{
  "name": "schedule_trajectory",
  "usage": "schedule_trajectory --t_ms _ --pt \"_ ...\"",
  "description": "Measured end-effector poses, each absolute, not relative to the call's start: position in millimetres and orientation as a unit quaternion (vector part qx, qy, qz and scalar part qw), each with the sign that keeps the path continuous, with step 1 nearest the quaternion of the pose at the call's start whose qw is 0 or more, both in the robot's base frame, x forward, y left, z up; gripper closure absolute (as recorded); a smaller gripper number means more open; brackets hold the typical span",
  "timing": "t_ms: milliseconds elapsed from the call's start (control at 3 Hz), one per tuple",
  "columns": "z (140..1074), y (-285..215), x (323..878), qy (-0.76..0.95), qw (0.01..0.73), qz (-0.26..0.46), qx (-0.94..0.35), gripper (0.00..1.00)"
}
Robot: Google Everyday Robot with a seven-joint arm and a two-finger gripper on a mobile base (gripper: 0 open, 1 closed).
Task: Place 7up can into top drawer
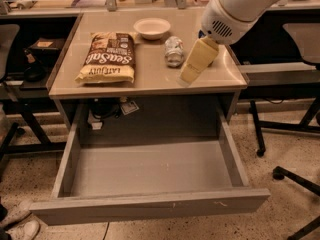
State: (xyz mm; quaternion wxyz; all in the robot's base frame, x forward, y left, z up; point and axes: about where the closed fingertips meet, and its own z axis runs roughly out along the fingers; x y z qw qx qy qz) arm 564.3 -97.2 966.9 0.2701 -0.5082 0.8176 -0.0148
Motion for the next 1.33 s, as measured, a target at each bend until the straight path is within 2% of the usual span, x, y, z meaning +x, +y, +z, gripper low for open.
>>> schedule_trajectory --t_ms 333,667,1333 --pt "953 -99 619 0.842 0.266 -0.027 -0.469 0.00" --pt "953 -99 619 0.842 0.266 -0.027 -0.469 0.00" --pt "937 -49 657 0.824 0.275 0.006 -0.495 0.00"
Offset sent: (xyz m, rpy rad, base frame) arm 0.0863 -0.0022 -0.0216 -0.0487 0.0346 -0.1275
